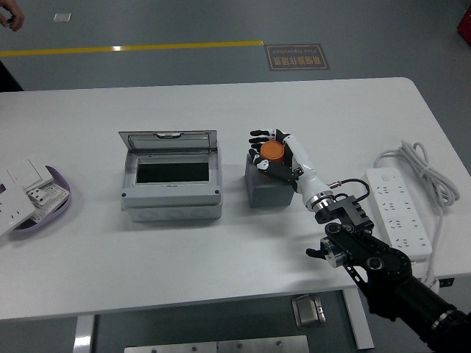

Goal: Pick up the cylinder from the cube,place it in the box,flap close box

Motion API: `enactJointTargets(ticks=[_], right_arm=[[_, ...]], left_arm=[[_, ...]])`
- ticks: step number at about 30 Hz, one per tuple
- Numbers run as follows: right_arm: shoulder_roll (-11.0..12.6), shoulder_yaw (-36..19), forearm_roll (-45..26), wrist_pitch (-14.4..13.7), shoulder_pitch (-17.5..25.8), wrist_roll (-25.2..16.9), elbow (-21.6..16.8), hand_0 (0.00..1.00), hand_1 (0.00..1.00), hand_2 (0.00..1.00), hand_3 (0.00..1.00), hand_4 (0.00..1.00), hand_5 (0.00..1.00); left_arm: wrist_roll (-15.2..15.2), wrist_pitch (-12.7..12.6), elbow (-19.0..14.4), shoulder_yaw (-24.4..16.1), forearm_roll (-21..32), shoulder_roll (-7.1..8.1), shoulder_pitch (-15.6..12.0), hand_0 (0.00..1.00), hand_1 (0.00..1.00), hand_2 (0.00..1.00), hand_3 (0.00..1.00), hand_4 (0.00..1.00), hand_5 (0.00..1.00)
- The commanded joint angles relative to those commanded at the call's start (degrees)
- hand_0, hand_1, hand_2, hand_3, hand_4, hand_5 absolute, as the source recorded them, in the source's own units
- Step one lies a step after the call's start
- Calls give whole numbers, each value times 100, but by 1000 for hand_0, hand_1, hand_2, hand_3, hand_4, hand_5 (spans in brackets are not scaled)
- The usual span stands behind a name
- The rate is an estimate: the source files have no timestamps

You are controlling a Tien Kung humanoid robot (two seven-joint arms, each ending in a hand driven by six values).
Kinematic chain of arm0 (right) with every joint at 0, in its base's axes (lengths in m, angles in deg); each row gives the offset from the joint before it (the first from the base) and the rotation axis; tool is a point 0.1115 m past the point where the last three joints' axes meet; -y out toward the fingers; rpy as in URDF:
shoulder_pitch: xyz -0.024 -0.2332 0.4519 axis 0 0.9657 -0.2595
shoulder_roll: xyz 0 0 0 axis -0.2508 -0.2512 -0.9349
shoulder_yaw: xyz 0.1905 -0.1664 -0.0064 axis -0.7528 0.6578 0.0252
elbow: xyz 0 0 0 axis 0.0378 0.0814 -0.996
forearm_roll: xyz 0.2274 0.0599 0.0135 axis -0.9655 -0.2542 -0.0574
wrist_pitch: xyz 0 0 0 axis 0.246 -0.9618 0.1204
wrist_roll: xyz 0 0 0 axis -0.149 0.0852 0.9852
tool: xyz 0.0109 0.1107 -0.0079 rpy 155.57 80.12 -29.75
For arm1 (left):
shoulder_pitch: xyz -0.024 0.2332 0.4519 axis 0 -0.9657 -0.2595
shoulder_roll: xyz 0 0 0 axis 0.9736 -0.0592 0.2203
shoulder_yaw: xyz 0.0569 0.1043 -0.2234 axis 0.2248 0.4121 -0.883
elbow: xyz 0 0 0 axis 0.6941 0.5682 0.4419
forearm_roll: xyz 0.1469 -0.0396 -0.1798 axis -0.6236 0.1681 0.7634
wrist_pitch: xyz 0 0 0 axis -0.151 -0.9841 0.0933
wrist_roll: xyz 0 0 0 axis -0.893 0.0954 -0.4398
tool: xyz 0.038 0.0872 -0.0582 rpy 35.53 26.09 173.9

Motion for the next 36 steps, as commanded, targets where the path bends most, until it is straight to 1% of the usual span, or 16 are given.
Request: enactJointTargets(ticks=[4,5,10,11,16,17,22,23,28,29,34,35,36], right_arm=[[1,4,-37,18,0,5,19,710,667,603,644,601,2],[1,6,-44,19,-1,5,21,725,648,559,608,385,34],[-4,11,-84,-5,-7,3,18,725,648,559,608,385,34],[-4,12,-91,-10,-7,3,16,730,638,542,572,329,17],[-6,18,-106,-49,-5,20,4,730,638,542,572,329,17],[-6,22,-103,-50,-4,33,0,675,612,514,513,2,2],[-10,49,-82,-69,2,103,-24,675,612,514,513,2,2],[-11,56,-80,-80,4,108,-29,560,564,483,466,2,2],[-13,82,-97,-217,17,24,-96,560,564,483,466,2,2],[-12,80,-100,-249,19,-3,-117,440,455,406,326,2,2],[13,45,-34,-497,35,-102,-389,440,455,406,326,2,2],[23,52,12,-563,36,-101,-499,416,416,366,257,2,2],[32,68,74,-632,33,-90,-617,416,416,366,257,2,2]], left_arm=[[-1,1,0,-2,-3,-1,4,598,582,554,600,664,254],[-1,0,0,-4,-5,0,5,598,581,554,600,664,254],[-5,2,0,-2,-4,-1,7,598,581,554,600,664,254],[-6,3,0,-2,-6,-2,8,598,582,555,601,664,251],[-17,7,0,2,-1,-8,16,598,582,555,601,664,251],[-18,7,0,0,-3,-8,18,598,582,554,601,664,252],[-24,7,0,-22,-19,-1,25,598,582,554,601,664,252],[-26,6,0,-26,-21,0,25,598,580,555,601,665,250],[-28,6,0,-39,-29,2,21,598,580,555,601,665,250],[-28,6,0,-39,-28,1,20,598,582,555,601,665,251],[-25,3,0,-36,-15,-7,11,598,582,555,601,665,251],[-22,1,0,-34,-9,-10,8,598,582,555,601,663,250],[-18,0,0,-36,-9,-13,5,598,582,555,601,663,250]])
